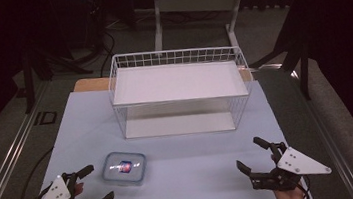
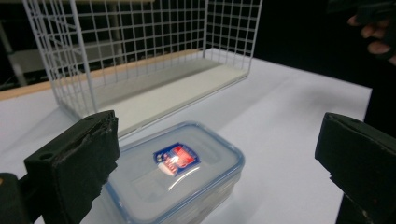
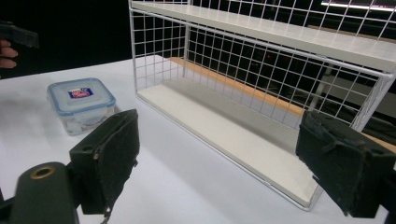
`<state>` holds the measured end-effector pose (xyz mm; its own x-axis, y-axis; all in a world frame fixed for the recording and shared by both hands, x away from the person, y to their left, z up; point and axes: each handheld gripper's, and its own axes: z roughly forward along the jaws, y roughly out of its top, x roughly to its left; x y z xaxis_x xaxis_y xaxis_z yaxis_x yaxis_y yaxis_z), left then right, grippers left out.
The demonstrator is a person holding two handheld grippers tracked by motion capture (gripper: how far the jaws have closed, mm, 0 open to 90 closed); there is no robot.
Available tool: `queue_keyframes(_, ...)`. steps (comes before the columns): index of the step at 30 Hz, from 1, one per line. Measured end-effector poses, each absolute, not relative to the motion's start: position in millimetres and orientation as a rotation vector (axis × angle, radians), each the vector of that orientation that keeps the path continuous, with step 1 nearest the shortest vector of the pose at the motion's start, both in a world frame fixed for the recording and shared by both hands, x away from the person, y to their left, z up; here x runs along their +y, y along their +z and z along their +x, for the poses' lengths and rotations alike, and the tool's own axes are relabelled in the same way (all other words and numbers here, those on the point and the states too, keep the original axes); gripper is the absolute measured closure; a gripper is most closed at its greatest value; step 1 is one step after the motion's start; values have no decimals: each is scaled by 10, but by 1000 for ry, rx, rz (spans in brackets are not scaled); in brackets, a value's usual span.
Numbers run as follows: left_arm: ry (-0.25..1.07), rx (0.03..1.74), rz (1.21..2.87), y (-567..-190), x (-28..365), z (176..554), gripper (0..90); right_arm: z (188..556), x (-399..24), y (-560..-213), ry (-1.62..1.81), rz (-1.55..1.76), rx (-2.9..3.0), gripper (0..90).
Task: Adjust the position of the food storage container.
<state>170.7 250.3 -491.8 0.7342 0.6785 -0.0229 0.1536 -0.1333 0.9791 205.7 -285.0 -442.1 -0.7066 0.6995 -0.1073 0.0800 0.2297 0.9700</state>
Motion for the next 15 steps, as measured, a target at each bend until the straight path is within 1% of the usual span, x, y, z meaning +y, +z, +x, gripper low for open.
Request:
queue_keyframes(5,535,662,1670,-4851,2522,1686,8,2061,-2850,-4427,1519,728,1960,134)
queue_keyframes(9,530,605,1690,-4659,2570,1656,8,2068,-2843,-4422,1530,741,1958,127)
queue_keyframes(10,530,605,1690,-4659,2570,1656,8,2068,-2843,-4422,1530,741,1958,127)
queue_keyframes(13,503,653,1654,-4550,2640,1684,8,2087,-2839,-4421,1535,745,1958,127)
queue_keyframes(14,529,708,1664,-4488,2692,1710,8,2090,-2837,-4421,1537,746,1960,126)
queue_keyframes(15,514,726,1684,-4463,2718,1734,8,2091,-2833,-4423,1541,747,1961,125)
